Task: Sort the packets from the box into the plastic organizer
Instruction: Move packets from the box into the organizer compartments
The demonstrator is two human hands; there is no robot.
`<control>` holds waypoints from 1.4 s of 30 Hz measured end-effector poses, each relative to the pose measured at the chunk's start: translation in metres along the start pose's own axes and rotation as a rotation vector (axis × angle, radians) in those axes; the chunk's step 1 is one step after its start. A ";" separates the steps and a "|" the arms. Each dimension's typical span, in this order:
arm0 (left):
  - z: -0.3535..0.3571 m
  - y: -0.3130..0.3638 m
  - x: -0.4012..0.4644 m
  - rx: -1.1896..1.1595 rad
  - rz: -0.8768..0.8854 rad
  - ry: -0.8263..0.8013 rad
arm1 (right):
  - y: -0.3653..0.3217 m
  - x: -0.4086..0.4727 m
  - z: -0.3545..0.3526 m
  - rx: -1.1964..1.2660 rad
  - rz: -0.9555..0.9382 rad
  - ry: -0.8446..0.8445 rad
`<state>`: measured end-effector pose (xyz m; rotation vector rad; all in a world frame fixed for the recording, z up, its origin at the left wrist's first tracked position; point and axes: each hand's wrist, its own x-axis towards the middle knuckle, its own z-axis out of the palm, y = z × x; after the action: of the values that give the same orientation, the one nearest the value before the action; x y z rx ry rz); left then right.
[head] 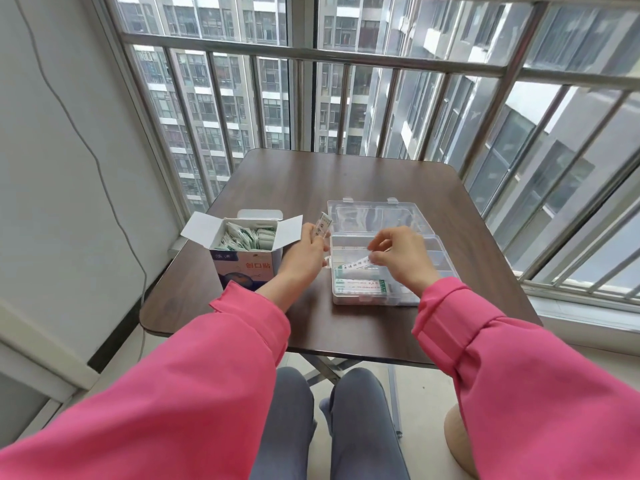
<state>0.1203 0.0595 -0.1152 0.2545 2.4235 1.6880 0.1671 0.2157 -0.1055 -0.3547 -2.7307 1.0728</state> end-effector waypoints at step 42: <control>0.015 0.015 0.009 0.814 0.255 -0.068 | -0.003 0.003 -0.005 -0.332 0.009 -0.100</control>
<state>0.1162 0.0806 -0.1067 0.7277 2.9818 0.6363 0.1650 0.2179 -0.0995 -0.3694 -3.0006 0.6512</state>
